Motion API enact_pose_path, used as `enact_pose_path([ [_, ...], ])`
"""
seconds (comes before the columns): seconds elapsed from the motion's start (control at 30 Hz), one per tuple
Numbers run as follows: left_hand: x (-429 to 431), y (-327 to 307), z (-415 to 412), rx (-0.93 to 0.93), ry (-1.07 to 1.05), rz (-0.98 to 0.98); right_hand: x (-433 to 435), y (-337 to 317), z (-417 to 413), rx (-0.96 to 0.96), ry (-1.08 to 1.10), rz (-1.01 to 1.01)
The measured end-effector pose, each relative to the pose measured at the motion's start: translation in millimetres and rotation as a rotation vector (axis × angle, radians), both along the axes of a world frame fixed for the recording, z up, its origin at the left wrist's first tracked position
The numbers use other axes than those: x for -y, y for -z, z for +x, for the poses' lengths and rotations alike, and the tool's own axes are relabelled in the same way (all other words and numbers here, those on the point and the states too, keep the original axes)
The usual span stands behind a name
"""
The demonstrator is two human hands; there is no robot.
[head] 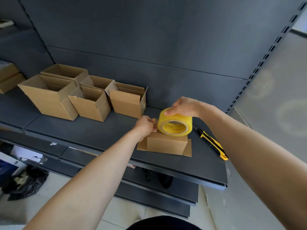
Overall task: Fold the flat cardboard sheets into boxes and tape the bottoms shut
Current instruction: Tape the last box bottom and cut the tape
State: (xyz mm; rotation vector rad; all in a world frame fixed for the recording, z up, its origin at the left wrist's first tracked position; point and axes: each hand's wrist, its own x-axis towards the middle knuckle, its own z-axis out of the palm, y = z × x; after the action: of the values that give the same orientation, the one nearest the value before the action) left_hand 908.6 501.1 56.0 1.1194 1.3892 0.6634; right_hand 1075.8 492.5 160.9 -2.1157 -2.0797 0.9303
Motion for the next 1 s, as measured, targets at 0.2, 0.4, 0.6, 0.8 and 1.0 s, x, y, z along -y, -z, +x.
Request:
enact_pose_path([
  [0.2, 3.7, 0.3, 2.8, 0.154, -0.137, -0.086, -3.8, -2.8, -11.3, 0.331, -0.018, 0.003],
  [0.4, 8.1, 9.5, -13.6, 0.241, -0.271, -0.128, -8.3, -0.7, -43.2, 0.421, -0.103, 0.007],
  [0.6, 5.6, 28.7, -33.6, 0.011, -0.191, -0.113, -15.7, 8.9, -66.3, 0.514, -0.205, 0.014],
  [0.8, 9.8, 39.2, -28.8, -0.062, -0.107, -0.11, -25.3, 17.1, -70.3, 0.549, -0.206, 0.013],
  [1.0, 12.3, 52.5, -15.7, -0.157, -0.006, -0.092, -28.6, 23.6, -69.7, 0.554, -0.181, 0.046],
])
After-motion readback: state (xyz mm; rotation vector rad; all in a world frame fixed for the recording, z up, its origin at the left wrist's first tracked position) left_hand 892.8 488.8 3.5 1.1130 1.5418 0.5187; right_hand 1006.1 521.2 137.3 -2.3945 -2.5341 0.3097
